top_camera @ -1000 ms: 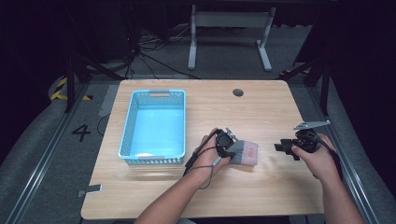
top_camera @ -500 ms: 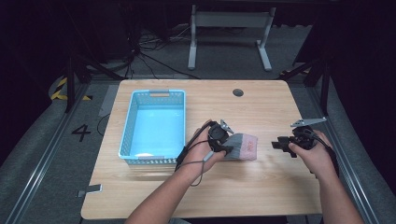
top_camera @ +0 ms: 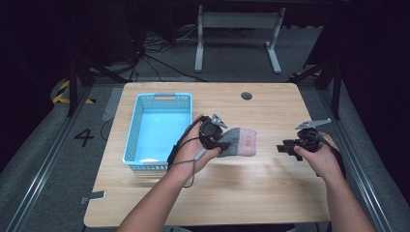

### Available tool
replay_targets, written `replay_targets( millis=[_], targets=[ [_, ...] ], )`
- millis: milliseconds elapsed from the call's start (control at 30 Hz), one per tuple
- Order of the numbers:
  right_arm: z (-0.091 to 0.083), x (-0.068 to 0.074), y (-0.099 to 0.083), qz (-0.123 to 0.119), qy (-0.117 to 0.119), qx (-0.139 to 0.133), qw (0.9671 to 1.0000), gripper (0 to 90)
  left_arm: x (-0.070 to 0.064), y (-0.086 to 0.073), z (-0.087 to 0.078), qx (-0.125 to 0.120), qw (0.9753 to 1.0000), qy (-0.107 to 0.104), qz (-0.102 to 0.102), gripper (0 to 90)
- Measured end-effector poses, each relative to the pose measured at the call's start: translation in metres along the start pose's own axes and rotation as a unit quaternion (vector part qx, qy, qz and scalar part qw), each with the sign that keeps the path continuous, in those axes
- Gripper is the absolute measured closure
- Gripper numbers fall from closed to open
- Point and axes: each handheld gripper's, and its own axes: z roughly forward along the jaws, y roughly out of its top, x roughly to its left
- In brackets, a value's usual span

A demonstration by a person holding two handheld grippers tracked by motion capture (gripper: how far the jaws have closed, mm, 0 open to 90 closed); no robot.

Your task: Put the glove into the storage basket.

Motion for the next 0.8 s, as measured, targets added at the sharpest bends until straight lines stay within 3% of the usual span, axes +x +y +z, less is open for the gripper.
replay_targets(
  millis=[267, 433, 800],
  targets=[
    [0.007, 0.001, 0.009, -0.007, 0.006, 0.001, 1.0000, 56.9, 0.014, -0.011, -0.024, -0.009, 0.9998, 0.014, -0.014, 67.3],
    [0.011, 0.004, 0.012, -0.009, 0.011, 0.003, 0.9999, 56.8, 0.026, -0.016, -0.040, -0.016, 0.9991, 0.033, -0.022, 67.2],
    [0.008, 0.003, 0.009, -0.004, 0.008, 0.000, 1.0000, 56.8, 0.052, -0.024, -0.074, -0.016, 0.9978, 0.061, -0.023, 67.1]
  ],
)
